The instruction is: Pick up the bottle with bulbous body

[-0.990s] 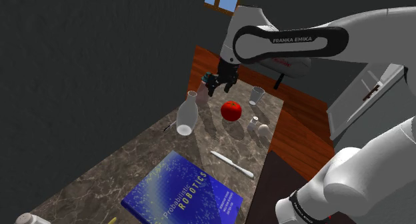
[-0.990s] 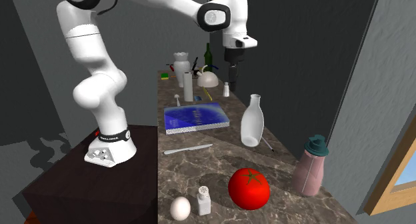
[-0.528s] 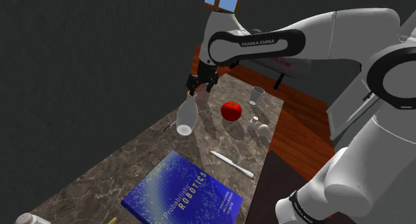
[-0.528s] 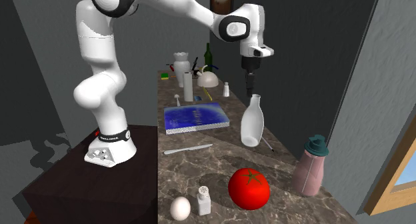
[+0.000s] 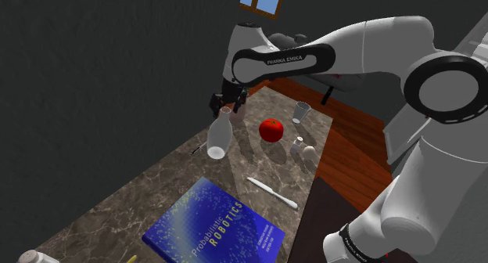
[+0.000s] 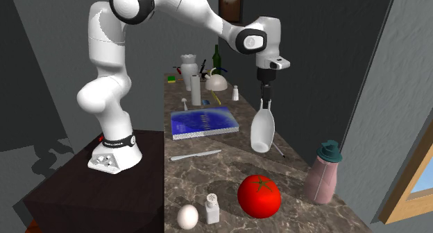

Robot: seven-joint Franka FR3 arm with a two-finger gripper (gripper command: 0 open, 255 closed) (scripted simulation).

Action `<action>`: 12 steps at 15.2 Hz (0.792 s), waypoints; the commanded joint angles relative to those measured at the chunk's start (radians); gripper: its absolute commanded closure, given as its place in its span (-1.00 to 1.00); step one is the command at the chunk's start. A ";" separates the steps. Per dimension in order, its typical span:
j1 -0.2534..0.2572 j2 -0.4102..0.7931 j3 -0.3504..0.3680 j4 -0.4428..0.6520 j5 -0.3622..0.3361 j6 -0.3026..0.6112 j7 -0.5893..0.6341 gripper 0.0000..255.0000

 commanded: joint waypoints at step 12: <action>0.001 0.016 -0.001 -0.015 -0.004 0.031 0.003 1.00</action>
